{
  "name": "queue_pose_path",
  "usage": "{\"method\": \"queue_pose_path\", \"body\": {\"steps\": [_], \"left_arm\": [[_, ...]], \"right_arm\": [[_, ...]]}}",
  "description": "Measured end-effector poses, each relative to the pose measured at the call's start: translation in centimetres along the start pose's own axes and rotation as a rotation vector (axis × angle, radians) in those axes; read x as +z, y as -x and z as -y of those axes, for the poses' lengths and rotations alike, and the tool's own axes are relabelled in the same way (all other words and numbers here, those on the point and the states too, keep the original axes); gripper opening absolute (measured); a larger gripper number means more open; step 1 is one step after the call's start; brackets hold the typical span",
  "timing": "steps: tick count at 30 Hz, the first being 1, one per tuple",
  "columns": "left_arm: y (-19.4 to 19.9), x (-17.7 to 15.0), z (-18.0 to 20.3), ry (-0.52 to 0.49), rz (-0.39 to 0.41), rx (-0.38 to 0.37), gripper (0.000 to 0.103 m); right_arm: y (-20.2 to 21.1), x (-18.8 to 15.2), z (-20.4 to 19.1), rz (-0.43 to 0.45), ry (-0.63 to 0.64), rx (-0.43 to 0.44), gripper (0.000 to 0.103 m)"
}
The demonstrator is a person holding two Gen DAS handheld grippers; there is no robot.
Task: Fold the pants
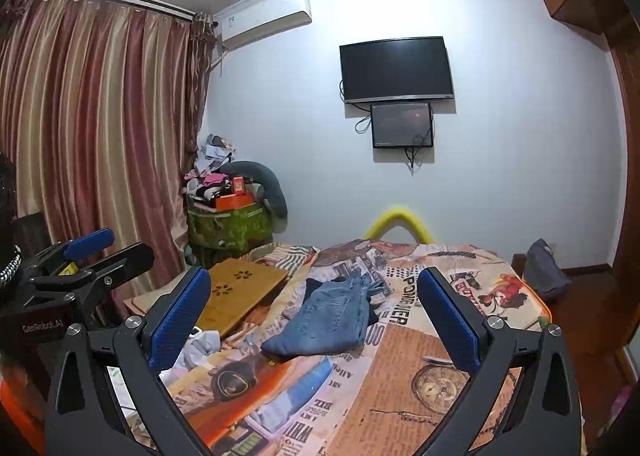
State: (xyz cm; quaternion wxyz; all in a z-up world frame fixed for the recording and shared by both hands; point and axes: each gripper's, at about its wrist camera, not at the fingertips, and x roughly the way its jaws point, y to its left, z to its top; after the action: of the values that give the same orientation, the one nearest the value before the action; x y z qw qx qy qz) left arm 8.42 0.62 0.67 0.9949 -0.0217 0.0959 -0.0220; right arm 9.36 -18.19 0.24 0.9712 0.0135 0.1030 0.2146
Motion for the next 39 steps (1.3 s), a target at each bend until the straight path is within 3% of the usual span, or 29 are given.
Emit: {"method": "queue_pose_path", "body": {"steps": [39], "left_arm": [[0.1, 0.0, 0.9, -0.012, -0.019, -0.043, 0.103]], "right_arm": [[0.9, 0.5, 0.3, -0.001, -0.015, -0.008, 0.103]]}}
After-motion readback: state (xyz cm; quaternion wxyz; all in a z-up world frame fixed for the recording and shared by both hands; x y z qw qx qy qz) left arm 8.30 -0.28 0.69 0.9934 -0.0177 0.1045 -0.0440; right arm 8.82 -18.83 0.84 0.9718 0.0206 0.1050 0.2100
